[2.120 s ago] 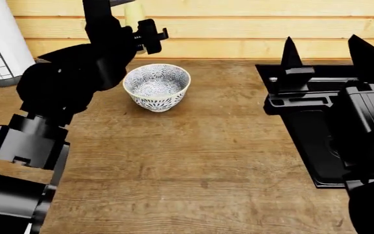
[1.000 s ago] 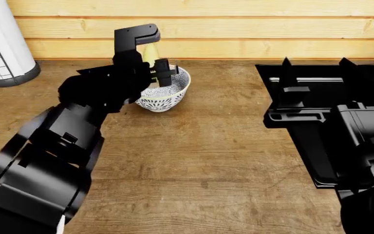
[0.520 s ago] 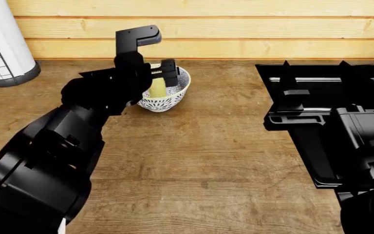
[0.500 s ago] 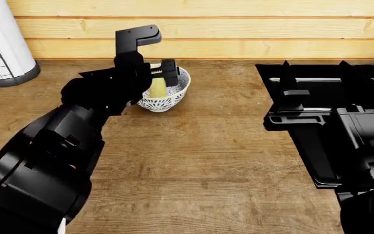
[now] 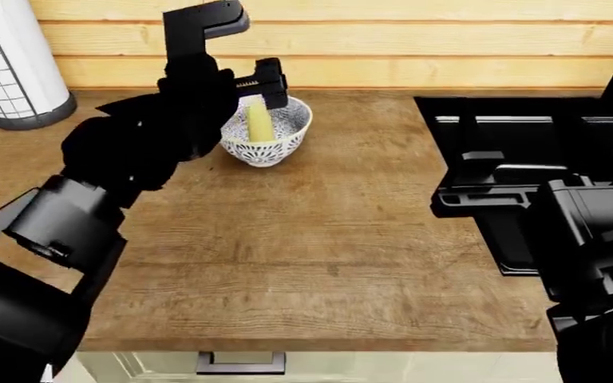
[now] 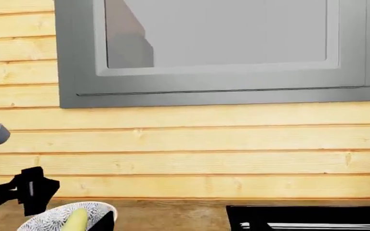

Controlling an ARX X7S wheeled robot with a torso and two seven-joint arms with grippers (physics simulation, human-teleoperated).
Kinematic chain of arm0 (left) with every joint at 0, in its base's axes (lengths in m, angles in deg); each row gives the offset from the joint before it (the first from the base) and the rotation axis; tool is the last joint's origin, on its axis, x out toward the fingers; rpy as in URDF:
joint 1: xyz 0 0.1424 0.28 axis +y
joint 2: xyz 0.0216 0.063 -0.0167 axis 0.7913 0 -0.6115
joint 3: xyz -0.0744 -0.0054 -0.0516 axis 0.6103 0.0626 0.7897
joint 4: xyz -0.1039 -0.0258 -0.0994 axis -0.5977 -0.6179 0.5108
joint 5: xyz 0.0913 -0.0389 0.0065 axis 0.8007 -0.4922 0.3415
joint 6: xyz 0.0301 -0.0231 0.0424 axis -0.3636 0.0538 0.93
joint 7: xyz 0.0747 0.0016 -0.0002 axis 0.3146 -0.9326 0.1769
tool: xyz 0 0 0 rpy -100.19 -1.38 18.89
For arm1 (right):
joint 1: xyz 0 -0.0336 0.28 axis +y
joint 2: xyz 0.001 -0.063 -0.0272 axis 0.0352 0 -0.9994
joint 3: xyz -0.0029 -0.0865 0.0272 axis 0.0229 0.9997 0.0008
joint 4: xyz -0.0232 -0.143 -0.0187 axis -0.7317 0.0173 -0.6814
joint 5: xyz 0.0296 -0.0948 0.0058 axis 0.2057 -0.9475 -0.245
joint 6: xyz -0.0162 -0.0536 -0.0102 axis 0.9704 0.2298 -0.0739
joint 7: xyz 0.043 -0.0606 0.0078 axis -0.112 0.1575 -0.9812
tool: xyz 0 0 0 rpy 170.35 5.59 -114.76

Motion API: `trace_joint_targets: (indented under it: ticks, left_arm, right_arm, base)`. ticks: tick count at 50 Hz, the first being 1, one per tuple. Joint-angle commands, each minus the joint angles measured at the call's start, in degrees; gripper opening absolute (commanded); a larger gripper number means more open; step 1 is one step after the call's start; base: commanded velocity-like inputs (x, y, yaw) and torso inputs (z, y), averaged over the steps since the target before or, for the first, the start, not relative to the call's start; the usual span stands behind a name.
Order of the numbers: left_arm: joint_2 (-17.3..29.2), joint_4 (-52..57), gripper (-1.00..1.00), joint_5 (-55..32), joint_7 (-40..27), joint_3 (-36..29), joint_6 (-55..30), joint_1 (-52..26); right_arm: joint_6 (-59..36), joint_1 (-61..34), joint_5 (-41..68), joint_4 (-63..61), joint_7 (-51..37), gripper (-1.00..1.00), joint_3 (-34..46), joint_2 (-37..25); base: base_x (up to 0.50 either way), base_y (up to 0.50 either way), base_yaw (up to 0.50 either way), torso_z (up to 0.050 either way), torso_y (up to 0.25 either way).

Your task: Pick the pears and eggplants from the sink and place them in one bowl. Place the corn in the other bowl. Then turn off the sink faucet.

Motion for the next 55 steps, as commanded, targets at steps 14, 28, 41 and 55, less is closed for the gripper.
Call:
trace_joint_targets:
  ticks: [14,28,41,55]
  left_arm:
    - [24.24,57.08,1.0,-2.74,-7.71,9.02,16.89,28.82]
    - [37.42,82.93,1.0,23.31,-25.96,5.96,24.35,48.14]
    - [38.39,85.01,1.0,28.17,-28.09,5.46,23.38,48.73]
    - [38.85,85.89,1.0,28.62,-29.54,5.4,21.17,47.99]
  right_arm:
    - [-1.27,1.62,-4.14,-2.81,-2.51,1.0,1.08,0.58]
    - [-0.65,7.45,-15.57,-6.18,-7.13,1.0,3.94,1.98]
    - [0.62,8.76,-18.95,-4.91,-5.61,1.0,4.68,4.15]
    - [1.21,9.0,-19.2,-5.45,-5.29,1.0,4.39,3.9]
  base:
    - [-0.5,0.0,0.0,0.0,0.0]
    - [-0.5,0.0,0.0,0.0,0.0]
    - [-0.14,-0.17,0.0,0.0,0.0]
    - [0.0,-0.5,0.0,0.0,0.0]
